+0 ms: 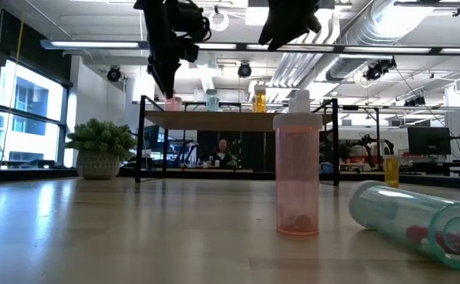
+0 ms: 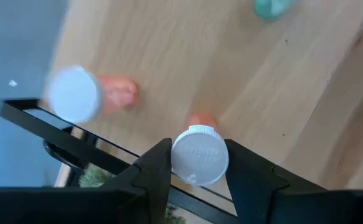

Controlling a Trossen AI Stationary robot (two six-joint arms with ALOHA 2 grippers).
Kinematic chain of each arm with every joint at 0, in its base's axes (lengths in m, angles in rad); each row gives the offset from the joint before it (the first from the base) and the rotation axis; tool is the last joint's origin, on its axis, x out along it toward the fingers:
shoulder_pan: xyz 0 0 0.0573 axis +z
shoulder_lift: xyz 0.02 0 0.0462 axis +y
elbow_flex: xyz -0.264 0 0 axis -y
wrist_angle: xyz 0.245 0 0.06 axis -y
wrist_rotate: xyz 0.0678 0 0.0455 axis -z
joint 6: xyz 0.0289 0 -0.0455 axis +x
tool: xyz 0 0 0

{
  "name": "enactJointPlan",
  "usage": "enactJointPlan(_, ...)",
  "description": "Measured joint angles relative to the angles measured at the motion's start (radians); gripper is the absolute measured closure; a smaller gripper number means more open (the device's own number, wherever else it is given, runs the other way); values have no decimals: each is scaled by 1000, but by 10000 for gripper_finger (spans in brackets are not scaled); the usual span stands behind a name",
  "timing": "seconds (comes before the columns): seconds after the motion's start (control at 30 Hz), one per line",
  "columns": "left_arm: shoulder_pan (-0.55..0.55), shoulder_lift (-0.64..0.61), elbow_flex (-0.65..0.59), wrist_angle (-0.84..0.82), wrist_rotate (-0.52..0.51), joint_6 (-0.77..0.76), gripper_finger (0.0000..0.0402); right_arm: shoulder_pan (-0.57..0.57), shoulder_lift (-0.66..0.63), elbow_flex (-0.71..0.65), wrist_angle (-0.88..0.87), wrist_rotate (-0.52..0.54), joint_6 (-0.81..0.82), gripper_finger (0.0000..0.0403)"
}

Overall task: Pick and place medicine bottles onto shelf by color
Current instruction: Put the right pink bottle on the shelf aligned with the other pink pill bottle, then put the white pill bottle on the shelf aligned with the other white pill bottles

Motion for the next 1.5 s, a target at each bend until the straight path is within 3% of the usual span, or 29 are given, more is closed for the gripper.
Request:
enactJointPlan(0.43,0,1,-1,12,-9,1,232,0,0,0,0,-1,0,219)
enactJointPlan(0.7,1,0,0,18,-93,3,232,0,0,0,0,-1,-1,219)
enactJointPlan(1.1,0,-1,0,19,-18,26,232,0,0,0,-15,1,-8,219)
enactJointPlan(1.5,0,-2,1,54,-17,18,232,0,0,0,-15,1,-8,219)
